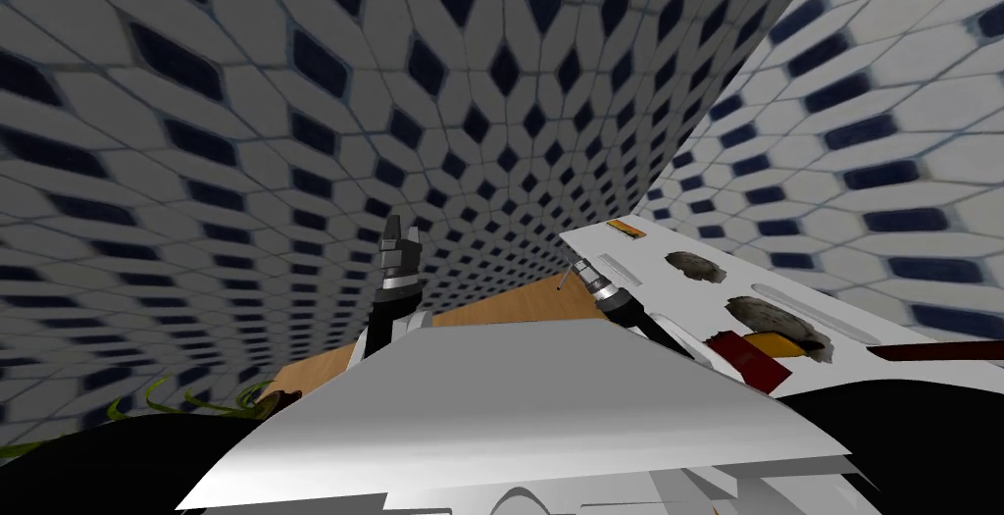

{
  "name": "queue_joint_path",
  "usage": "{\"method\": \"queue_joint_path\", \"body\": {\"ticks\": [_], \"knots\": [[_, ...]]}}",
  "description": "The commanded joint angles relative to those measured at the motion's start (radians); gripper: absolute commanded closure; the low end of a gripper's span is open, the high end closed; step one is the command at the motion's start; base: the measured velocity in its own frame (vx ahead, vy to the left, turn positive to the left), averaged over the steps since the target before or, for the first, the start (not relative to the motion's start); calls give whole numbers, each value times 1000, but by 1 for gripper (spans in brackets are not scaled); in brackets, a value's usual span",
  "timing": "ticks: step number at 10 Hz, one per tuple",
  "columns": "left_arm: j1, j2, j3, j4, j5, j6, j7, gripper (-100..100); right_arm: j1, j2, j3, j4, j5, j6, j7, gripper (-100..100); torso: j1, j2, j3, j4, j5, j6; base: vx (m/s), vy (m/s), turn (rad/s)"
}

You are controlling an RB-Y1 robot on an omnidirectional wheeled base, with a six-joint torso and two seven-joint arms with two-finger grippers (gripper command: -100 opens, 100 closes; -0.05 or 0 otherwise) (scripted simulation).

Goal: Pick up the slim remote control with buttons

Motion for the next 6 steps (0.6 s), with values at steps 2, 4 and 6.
{"method": "queue_joint_path", "body": {"ticks": [2,4,6], "knots": [[0,0,0,0,0,0,0,0,27,-67,18,22,1,5,7,-100,0,0,0,0,0,-1,39,61,112],[0,0,0,0,0,0,0,0,51,-119,38,44,4,14,13,-100,-1,-1,0,0,0,0,48,47,110],[0,0,0,0,0,0,0,0,76,-171,57,69,8,24,17,-100,-2,-1,0,0,0,0,48,37,110]]}}
